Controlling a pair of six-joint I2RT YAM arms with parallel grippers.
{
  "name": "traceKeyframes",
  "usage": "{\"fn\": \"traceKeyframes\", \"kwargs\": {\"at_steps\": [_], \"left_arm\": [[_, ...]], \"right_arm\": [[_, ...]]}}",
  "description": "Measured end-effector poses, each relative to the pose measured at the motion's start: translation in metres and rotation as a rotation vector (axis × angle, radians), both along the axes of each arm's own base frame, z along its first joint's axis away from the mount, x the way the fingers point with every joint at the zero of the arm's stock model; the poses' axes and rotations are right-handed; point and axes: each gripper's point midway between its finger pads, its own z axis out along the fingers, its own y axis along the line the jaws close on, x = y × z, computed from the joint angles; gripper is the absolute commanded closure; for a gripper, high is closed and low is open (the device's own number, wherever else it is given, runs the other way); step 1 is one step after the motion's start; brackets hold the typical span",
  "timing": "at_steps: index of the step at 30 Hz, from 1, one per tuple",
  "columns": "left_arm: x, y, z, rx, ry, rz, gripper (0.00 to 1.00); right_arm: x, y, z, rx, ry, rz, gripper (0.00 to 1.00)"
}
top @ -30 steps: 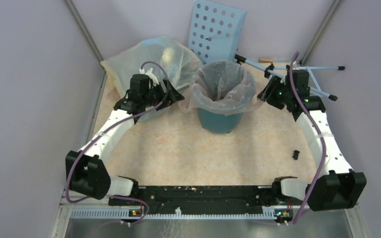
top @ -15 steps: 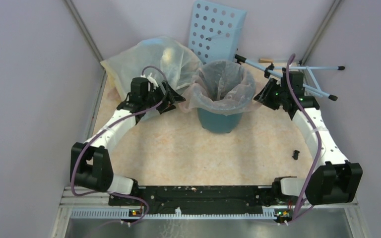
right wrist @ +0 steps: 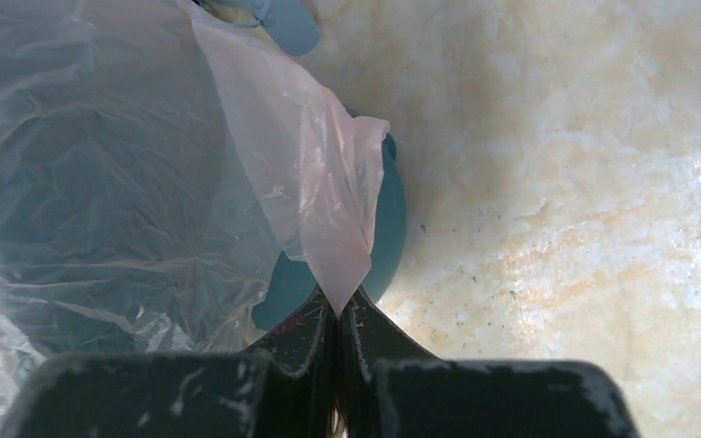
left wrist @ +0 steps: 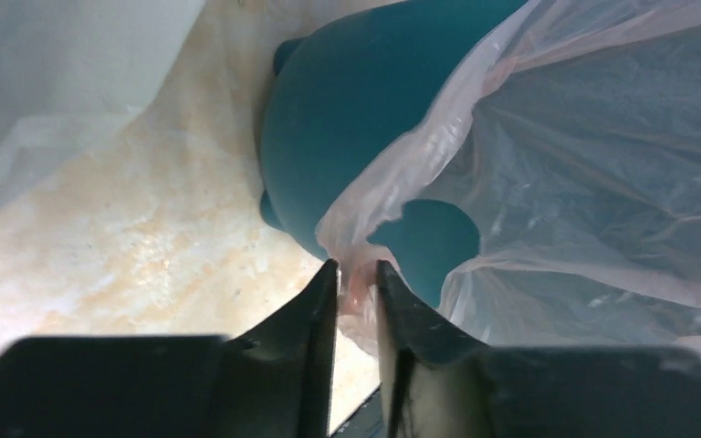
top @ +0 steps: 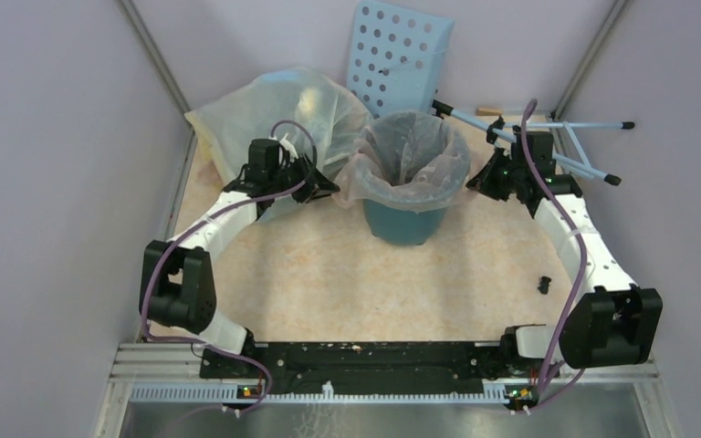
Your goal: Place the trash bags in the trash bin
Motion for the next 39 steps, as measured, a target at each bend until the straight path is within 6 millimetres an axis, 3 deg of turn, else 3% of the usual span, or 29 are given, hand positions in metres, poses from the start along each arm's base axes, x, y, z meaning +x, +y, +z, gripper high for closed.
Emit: {"fn": "traceKeyframes", "kwargs": {"at_steps": [2, 7, 12, 19, 23, 30, 39], "left_arm": [[0.004, -0.001, -0.005, -0.004, 0.004, -0.004, 1.00], [0.011, -0.006, -0.028, -0.013, 0.045, -0.030, 1.00], [0.015, -0.016, -0.049, -0.017, 0.069, -0.052, 1.00], [0.015, -0.038, -0.052, -0.026, 0.041, -0.101, 1.00], [0.018, -0.045, -0.060, -0.032, 0.036, -0.118, 1.00], [0.016, -0.056, -0.072, -0.030, 0.034, -0.148, 1.00], [0.009, -0.054, -0.084, -0.017, 0.029, -0.161, 1.00]], "right_arm": [[0.000, 0.001, -0.002, 0.003, -0.001, 0.004, 1.00], [-0.004, 0.005, -0.021, 0.023, 0.026, 0.015, 1.00], [-0.008, 0.012, -0.057, 0.053, 0.114, 0.024, 1.00], [-0.014, 0.034, -0.094, 0.054, 0.172, 0.052, 1.00], [-0.009, 0.036, -0.111, 0.050, 0.194, 0.038, 1.00], [-0.002, 0.035, -0.122, 0.037, 0.195, 0.025, 1.00], [-0.005, 0.032, -0.131, 0.023, 0.193, 0.024, 1.00]]}}
